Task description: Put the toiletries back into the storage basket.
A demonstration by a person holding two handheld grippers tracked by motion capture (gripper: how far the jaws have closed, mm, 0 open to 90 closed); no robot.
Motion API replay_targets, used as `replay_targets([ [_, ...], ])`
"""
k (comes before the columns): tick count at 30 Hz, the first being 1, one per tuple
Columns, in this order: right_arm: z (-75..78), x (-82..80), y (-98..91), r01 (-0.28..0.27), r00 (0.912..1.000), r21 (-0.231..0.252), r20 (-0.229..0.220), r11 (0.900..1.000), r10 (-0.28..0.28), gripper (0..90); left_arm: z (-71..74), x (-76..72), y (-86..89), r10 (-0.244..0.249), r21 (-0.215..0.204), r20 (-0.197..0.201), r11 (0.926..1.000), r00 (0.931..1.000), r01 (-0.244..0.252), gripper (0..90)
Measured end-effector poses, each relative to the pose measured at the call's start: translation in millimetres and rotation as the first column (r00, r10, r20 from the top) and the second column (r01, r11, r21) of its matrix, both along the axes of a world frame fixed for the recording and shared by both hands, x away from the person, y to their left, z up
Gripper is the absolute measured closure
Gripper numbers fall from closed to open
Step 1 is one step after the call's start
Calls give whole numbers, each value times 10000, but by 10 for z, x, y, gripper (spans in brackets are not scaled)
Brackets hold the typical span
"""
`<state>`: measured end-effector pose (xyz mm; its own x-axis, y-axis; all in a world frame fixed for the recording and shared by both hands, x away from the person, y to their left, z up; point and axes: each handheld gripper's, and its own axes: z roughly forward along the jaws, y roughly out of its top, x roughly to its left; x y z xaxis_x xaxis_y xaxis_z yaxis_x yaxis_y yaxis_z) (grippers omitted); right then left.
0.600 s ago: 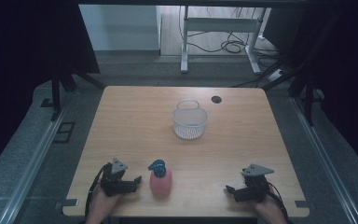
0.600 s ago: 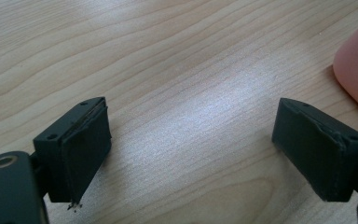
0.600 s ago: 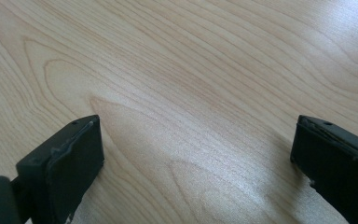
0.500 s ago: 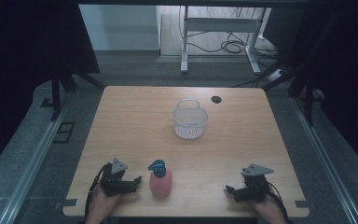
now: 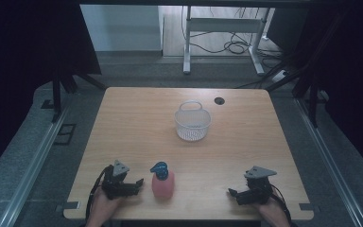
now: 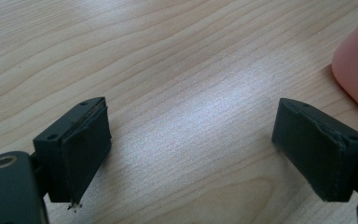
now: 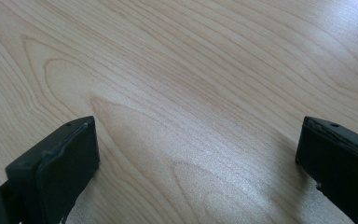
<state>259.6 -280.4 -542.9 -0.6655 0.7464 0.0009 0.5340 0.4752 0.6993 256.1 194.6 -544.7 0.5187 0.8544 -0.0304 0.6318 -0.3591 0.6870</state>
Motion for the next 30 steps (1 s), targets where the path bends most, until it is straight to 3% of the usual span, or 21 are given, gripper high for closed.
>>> replay_targets([
  [11, 25, -18, 7, -54, 10000, -29, -51, 10000, 54, 0, 0, 3, 0, -38, 11, 11, 10000, 10000, 38, 112],
  [18, 78, -51, 36, -358, 9990, 186, 260, 9992, 353, 0, 0, 4, 0, -52, 10, 9, 10000, 10000, 52, 112],
  [30, 137, -82, 86, -604, 9981, 504, 181, 9969, 595, 0, 0, 4, 1, -63, 6, 8, 10000, 10000, 63, 112],
])
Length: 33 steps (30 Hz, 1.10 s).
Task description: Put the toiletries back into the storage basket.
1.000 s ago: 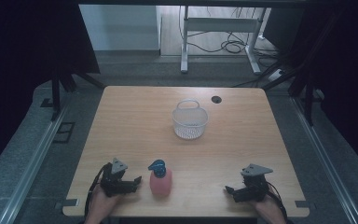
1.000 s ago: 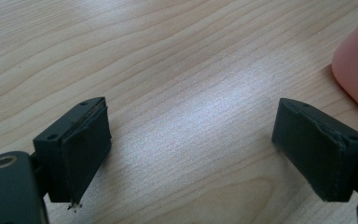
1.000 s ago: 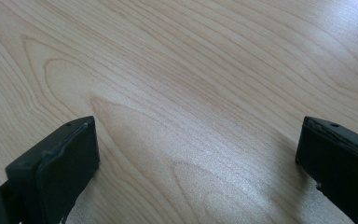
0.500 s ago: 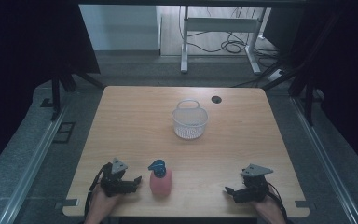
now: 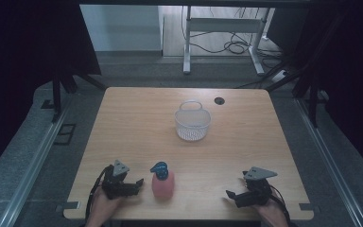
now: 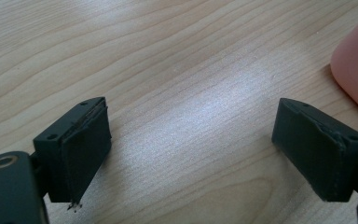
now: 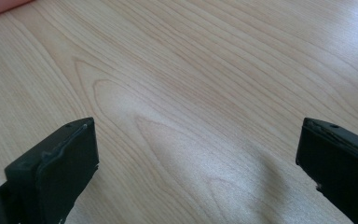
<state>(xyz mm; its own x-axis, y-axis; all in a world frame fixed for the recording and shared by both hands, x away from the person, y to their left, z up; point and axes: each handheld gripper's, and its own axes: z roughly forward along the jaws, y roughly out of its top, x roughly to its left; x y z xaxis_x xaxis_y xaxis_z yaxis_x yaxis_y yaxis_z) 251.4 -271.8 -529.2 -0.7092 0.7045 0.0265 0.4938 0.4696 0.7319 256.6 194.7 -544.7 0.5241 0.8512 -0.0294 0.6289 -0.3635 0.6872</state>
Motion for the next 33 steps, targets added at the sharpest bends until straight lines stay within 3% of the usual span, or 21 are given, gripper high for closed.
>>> replay_targets([
  [33, 168, -6, 240, -797, 9964, 423, -252, 9959, 808, 0, 0, 0, 0, 2, 0, 2, 10000, 10000, -2, 112],
])
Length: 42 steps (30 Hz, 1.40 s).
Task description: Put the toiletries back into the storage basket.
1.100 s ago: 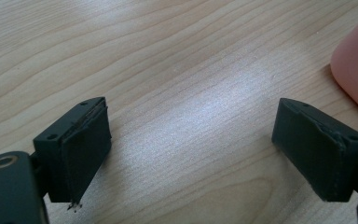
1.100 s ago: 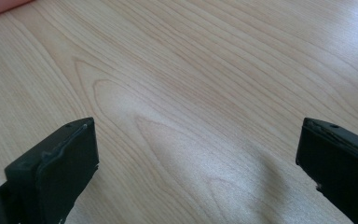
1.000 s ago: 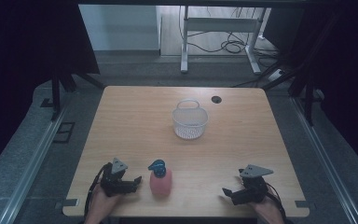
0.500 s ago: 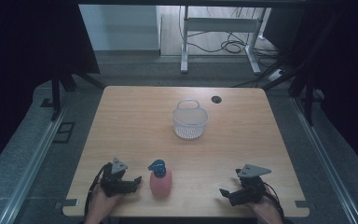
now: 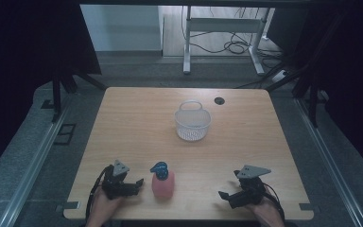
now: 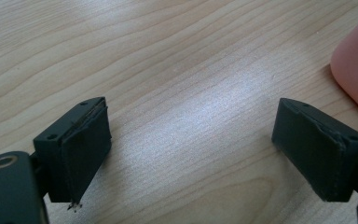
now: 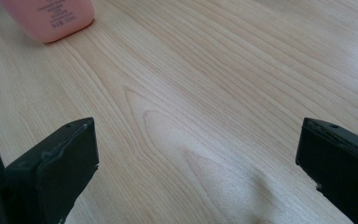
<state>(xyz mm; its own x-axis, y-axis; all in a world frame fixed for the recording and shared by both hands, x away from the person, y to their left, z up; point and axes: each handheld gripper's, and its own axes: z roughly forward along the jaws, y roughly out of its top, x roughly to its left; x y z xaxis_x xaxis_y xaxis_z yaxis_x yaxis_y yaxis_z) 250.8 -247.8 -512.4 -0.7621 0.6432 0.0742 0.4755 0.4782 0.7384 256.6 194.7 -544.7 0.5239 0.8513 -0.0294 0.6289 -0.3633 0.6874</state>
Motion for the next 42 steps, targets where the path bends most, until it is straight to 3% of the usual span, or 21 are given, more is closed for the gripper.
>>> replay_targets([
  [25, 177, 95, 242, -511, 9987, 382, 38, 9980, 510, 0, 0, -2, -1, 26, -8, -15, 10000, 10000, -26, 112],
  [42, 274, 164, 504, -1000, 9949, 470, 211, 9939, 991, 0, 1, -2, 0, 0, 4, -6, 10000, 10000, 0, 113],
])
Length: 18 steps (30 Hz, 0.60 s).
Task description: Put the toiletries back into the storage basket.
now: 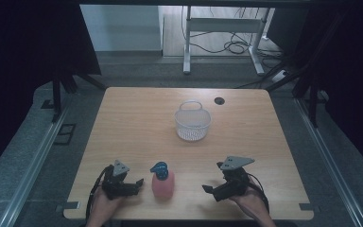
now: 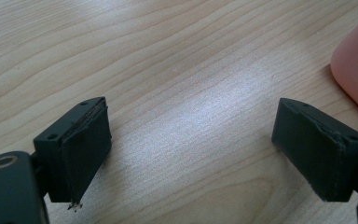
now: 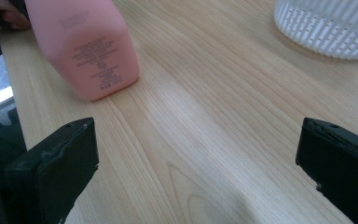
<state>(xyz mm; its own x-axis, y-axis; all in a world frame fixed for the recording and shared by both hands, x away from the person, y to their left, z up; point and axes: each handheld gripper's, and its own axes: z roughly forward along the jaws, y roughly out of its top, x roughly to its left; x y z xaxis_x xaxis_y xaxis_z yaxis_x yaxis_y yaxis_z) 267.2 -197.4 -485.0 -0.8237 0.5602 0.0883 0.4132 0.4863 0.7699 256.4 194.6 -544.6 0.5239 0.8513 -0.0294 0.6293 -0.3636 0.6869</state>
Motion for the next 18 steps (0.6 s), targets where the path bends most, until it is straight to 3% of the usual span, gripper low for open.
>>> replay_targets([
  [18, 84, 101, 243, -313, 9995, 390, -44, 9987, 315, 0, 0, 0, 0, -4, 4, 0, 10000, 10000, 4, 113],
])
